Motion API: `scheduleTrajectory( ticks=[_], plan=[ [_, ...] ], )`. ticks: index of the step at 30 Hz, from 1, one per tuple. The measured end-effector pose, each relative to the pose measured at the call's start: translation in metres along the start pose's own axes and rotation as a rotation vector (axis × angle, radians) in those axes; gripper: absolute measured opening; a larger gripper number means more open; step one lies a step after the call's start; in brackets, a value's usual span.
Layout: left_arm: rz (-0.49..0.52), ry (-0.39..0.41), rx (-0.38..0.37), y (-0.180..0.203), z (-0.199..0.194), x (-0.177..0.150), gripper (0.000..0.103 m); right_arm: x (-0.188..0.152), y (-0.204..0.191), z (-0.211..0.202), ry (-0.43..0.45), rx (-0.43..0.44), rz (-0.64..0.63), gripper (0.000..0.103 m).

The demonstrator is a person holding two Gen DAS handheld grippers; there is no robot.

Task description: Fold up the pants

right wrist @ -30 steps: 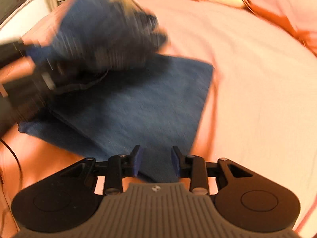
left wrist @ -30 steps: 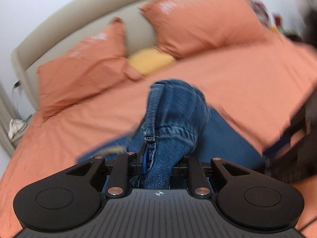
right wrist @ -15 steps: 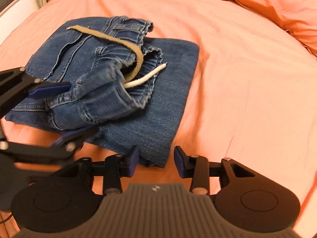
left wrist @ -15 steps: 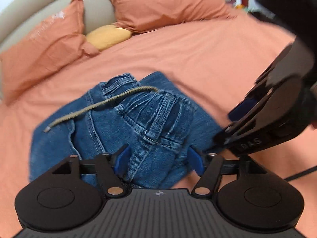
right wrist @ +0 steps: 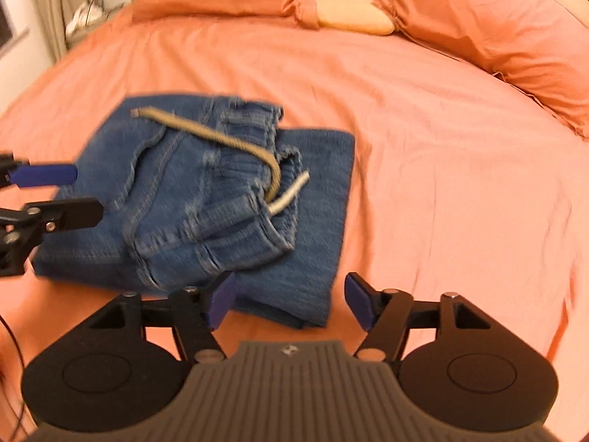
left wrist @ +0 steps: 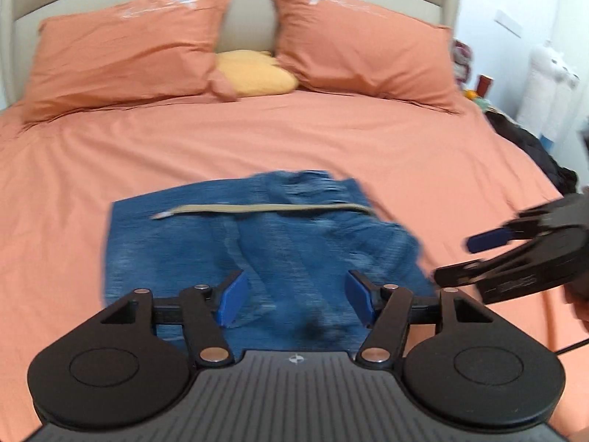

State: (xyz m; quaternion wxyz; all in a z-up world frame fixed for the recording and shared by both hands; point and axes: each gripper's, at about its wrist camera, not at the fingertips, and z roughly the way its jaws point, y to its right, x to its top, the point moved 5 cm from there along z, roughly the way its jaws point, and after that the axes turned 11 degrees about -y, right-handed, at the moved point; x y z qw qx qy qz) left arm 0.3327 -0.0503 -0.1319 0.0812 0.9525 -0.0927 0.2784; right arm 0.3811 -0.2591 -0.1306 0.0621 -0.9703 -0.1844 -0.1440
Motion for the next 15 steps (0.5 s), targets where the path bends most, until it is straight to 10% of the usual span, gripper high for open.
scheduleTrajectory(
  ticks=[15],
  plan=[
    [-0.133, -0.084, 0.065, -0.099, 0.036, 0.014, 0.071, 0.077, 0.014, 0.029, 0.022, 0.205, 0.321, 0.071]
  ],
)
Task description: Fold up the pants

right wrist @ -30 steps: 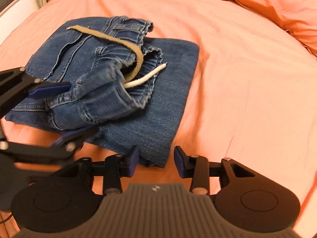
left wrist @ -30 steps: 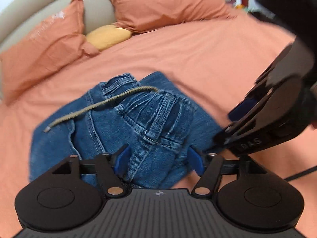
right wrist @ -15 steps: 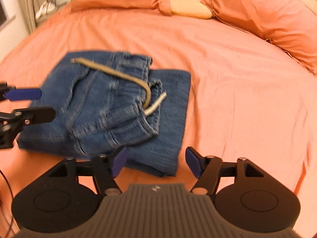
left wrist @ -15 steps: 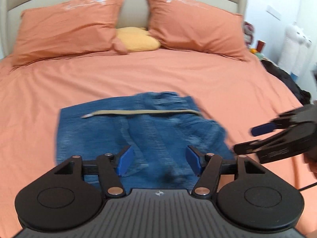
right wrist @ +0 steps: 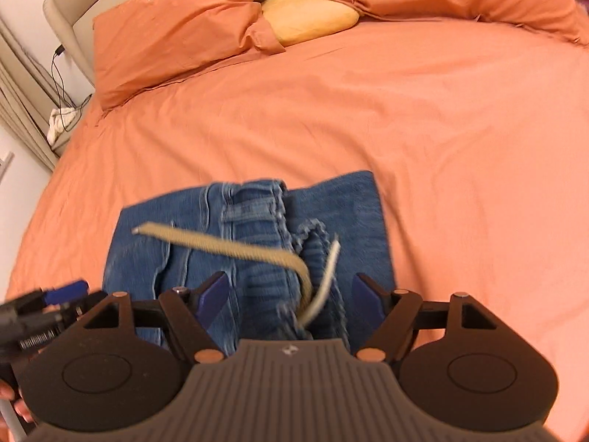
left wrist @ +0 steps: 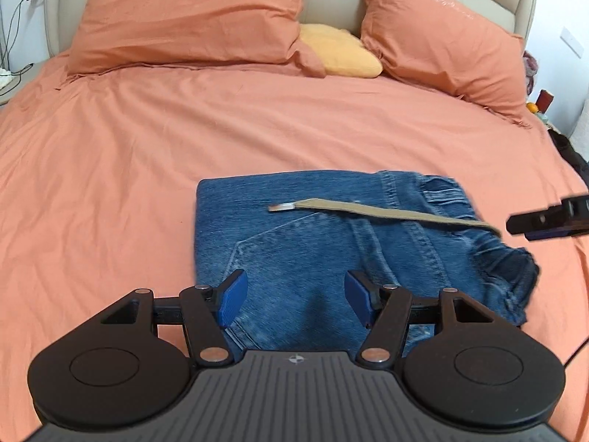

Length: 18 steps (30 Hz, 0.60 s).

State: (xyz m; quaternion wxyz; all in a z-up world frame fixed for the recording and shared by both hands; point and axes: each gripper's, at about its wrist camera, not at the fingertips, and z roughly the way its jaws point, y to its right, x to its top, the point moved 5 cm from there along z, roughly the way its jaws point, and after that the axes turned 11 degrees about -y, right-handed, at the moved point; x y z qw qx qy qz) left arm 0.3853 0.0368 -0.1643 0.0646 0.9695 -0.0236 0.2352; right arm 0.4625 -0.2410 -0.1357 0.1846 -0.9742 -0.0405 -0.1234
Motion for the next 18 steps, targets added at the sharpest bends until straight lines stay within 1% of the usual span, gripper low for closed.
scheduleTrajectory(
  ticks=[2, 4, 7, 10, 11, 12, 13, 14, 15, 16, 18],
  plan=[
    [0.009, -0.009, 0.010, -0.003, 0.006, 0.001, 0.071, 0.011, 0.003, 0.013, -0.013, -0.006, 0.021, 0.071],
    [0.019, -0.015, 0.009, -0.005, 0.012, 0.003, 0.071, 0.021, 0.011, 0.032, -0.056, 0.032, 0.064, 0.071],
    [0.008, -0.025, -0.011, -0.010, 0.019, 0.006, 0.071, 0.033, 0.020, 0.053, -0.066, 0.057, 0.103, 0.071],
    [-0.005, -0.033, -0.021, -0.013, 0.025, 0.008, 0.071, 0.039, 0.021, 0.071, -0.088, 0.127, 0.119, 0.071],
    [-0.005, -0.032, -0.019, -0.014, 0.026, 0.009, 0.071, 0.040, 0.019, 0.076, -0.092, 0.134, 0.115, 0.071],
    [-0.004, -0.029, -0.017, -0.014, 0.027, 0.010, 0.071, 0.041, 0.017, 0.079, -0.092, 0.131, 0.097, 0.065],
    [-0.003, -0.029, -0.016, -0.014, 0.028, 0.011, 0.071, 0.043, 0.015, 0.081, -0.086, 0.132, 0.076, 0.048],
    [-0.003, -0.028, -0.017, -0.013, 0.029, 0.012, 0.071, 0.044, 0.013, 0.082, -0.085, 0.160, 0.060, 0.040],
    [-0.005, -0.026, -0.017, -0.013, 0.030, 0.013, 0.071, 0.045, 0.011, 0.082, -0.082, 0.176, 0.056, 0.038],
    [-0.006, -0.023, -0.018, -0.013, 0.031, 0.014, 0.071, 0.046, 0.009, 0.082, -0.077, 0.167, 0.049, 0.037],
    [-0.013, -0.021, -0.020, -0.013, 0.032, 0.014, 0.071, 0.047, 0.008, 0.084, -0.084, 0.168, 0.043, 0.038]
  ],
)
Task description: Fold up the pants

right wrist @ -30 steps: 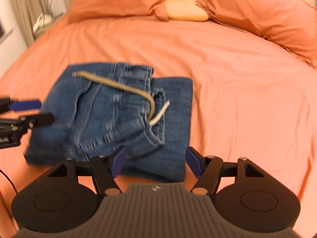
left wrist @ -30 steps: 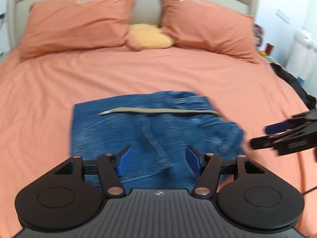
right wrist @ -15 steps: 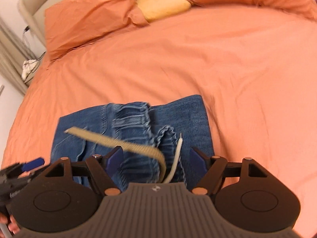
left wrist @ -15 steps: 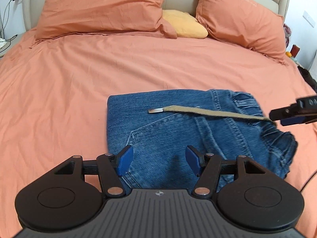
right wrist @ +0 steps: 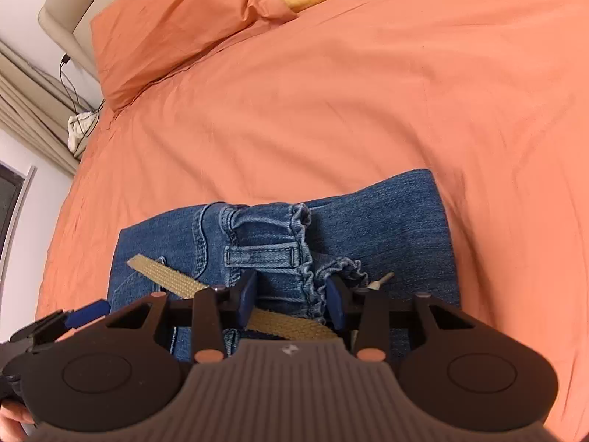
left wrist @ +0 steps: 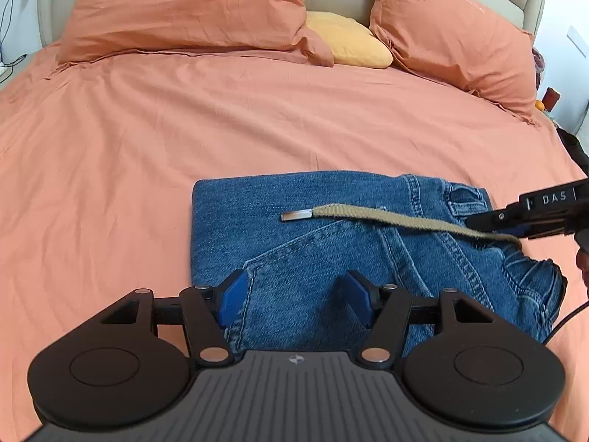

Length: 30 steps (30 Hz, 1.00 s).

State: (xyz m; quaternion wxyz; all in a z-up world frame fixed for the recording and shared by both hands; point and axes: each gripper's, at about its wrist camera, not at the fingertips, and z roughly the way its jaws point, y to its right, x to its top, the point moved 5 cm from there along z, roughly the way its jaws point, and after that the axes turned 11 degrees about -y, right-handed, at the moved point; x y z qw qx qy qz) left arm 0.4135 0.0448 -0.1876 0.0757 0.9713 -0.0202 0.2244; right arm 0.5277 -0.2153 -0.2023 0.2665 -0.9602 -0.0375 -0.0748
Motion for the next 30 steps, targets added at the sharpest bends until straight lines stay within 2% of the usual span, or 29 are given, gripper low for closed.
scheduleTrajectory(
  ticks=[2, 3, 4, 7, 12, 15, 17, 19, 22, 26, 30],
  plan=[
    [-0.008, 0.000, -0.001, 0.001, 0.001, -0.001, 0.071, -0.001, 0.007, 0.004, -0.003, 0.028, 0.057, 0.035],
    [-0.007, 0.000, 0.002, 0.001, 0.000, -0.002, 0.069, -0.002, 0.008, 0.003, 0.002, 0.042, 0.074, 0.027],
    [-0.006, 0.001, 0.005, 0.001, -0.002, -0.003, 0.067, -0.005, 0.004, -0.001, 0.013, 0.030, 0.049, 0.020],
    [0.005, 0.025, 0.001, -0.001, -0.011, -0.004, 0.066, -0.010, -0.025, -0.023, 0.047, -0.056, -0.110, 0.011],
    [-0.021, 0.110, -0.033, -0.007, -0.036, 0.003, 0.065, -0.010, -0.070, -0.082, 0.133, -0.026, -0.220, 0.008],
    [-0.012, 0.134, -0.032, -0.007, -0.047, 0.006, 0.065, -0.007, -0.081, -0.115, 0.180, -0.013, -0.245, 0.008],
    [0.001, 0.139, -0.025, -0.006, -0.049, 0.007, 0.062, -0.001, -0.070, -0.124, 0.192, -0.037, -0.205, 0.008],
    [0.012, 0.134, -0.019, -0.005, -0.046, 0.006, 0.057, 0.002, -0.047, -0.118, 0.167, -0.085, -0.147, 0.008],
    [0.027, 0.115, -0.015, -0.005, -0.035, 0.006, 0.049, -0.004, -0.004, -0.090, 0.095, -0.141, -0.048, 0.008],
    [0.038, 0.100, -0.020, -0.008, -0.020, 0.012, 0.041, -0.009, 0.036, -0.056, 0.071, -0.191, 0.017, 0.008],
    [0.021, 0.093, -0.033, -0.011, -0.001, 0.024, 0.039, -0.006, 0.041, -0.033, 0.034, -0.282, -0.039, 0.013]
  ],
)
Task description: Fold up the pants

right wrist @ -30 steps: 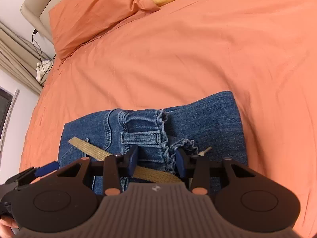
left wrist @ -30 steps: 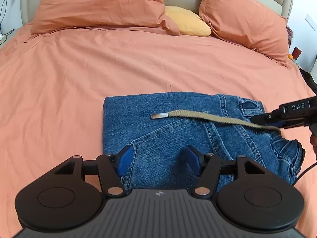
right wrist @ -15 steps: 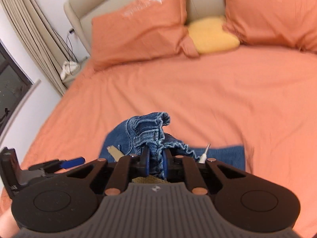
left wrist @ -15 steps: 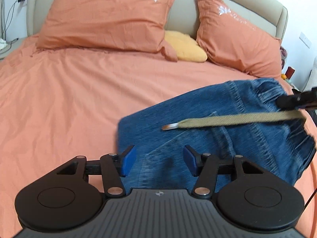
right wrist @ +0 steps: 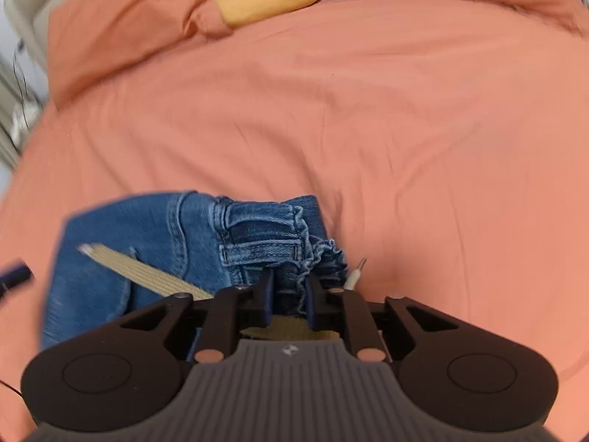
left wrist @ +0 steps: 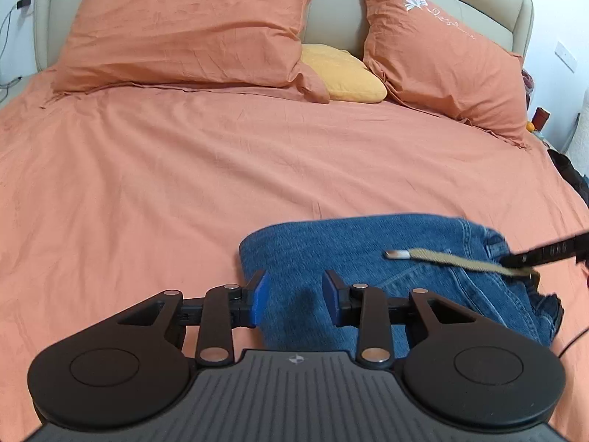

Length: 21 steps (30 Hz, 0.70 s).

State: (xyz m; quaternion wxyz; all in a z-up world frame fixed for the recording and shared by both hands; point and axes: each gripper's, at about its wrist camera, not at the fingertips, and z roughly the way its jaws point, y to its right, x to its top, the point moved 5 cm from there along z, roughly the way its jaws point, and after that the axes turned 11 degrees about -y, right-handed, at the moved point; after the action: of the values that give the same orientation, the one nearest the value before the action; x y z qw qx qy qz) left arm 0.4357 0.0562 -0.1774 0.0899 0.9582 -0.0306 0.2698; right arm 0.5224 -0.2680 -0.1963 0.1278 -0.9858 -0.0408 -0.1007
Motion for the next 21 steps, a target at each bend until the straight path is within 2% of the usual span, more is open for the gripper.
scheduleTrajectory(
  ticks=[3, 6, 7, 9, 11, 15, 19, 21],
  plan=[
    [-0.011, -0.028, 0.006, -0.002, 0.022, 0.006, 0.034, 0.002, -0.003, 0.008, -0.024, -0.039, -0.031, 0.014],
    [-0.025, -0.107, 0.022, -0.008, 0.054, 0.003, 0.029, 0.002, 0.001, 0.011, -0.034, -0.021, -0.018, 0.017],
    [-0.026, -0.135, 0.043, -0.010, 0.065, 0.001, 0.027, 0.004, 0.002, 0.014, -0.033, -0.014, -0.006, 0.020],
    [-0.033, -0.177, 0.078, -0.015, 0.082, -0.002, 0.027, 0.005, 0.007, 0.018, -0.027, 0.000, 0.014, 0.021],
    [-0.033, -0.171, 0.092, -0.014, 0.082, -0.002, 0.027, 0.003, 0.008, 0.017, -0.021, 0.009, 0.026, 0.021],
    [0.028, -0.166, 0.159, -0.002, 0.065, -0.004, 0.026, -0.003, 0.002, 0.010, 0.006, -0.024, 0.003, 0.023],
    [0.068, -0.155, 0.186, 0.004, 0.039, -0.011, 0.026, -0.015, -0.007, -0.011, 0.076, -0.011, -0.013, 0.035],
    [0.081, -0.151, 0.186, 0.007, 0.027, -0.015, 0.026, -0.025, -0.011, -0.026, 0.123, -0.020, -0.053, 0.037]
  ],
)
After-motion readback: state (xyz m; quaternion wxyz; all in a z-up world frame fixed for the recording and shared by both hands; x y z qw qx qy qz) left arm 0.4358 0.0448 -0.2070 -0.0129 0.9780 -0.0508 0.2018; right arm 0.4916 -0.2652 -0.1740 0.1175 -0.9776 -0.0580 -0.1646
